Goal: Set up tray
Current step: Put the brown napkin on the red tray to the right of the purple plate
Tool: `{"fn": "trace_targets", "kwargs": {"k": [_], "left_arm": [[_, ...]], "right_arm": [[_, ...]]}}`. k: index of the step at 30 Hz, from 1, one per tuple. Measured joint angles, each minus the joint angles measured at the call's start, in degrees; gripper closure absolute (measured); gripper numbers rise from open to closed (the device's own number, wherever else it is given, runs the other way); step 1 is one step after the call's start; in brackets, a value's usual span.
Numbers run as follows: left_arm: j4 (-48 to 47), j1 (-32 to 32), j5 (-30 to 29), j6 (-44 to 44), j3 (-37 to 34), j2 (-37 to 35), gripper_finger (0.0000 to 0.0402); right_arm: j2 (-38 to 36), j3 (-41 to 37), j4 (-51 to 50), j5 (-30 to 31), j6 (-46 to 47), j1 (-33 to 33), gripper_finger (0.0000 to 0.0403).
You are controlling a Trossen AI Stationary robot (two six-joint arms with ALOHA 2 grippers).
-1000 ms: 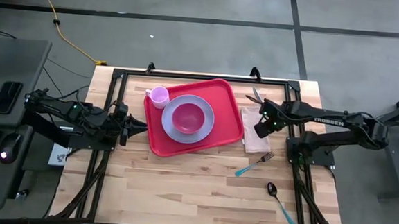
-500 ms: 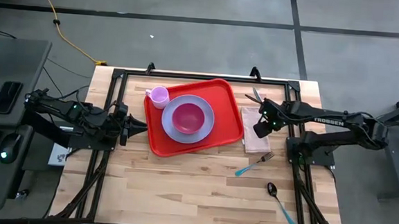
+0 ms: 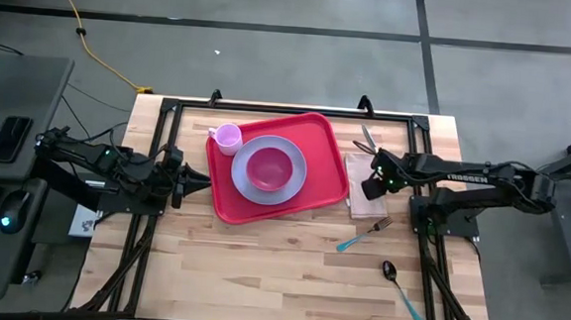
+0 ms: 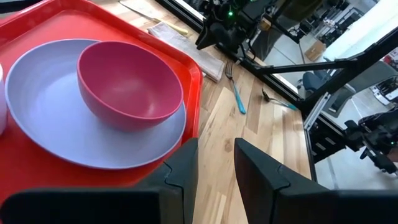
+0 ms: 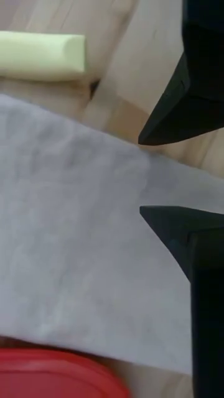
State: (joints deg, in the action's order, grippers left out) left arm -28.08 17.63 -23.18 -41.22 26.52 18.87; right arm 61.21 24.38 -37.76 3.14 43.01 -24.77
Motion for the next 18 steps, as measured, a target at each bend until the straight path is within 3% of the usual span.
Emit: {"fn": "trace_targets", "kwargs": {"k": [7, 13, 18], "left_arm": [[0.0, 0.0, 0.0, -0.6, 0.0, 0.0, 0.0268], [0.0, 0.0, 0.0, -0.6, 0.0, 0.0, 0.0268], [0.0, 0.0, 0.0, -0.6, 0.0, 0.0, 0.0268]], "right_arm": [[0.0, 0.0, 0.0, 3.5, 0.7, 0.0, 0.0254], [0.0, 0.0, 0.7, 2.8, 0.5, 0.0, 0.0254], [-0.1, 0.0, 7.3, 1.2, -3.8, 0.0, 0.0254]]}}
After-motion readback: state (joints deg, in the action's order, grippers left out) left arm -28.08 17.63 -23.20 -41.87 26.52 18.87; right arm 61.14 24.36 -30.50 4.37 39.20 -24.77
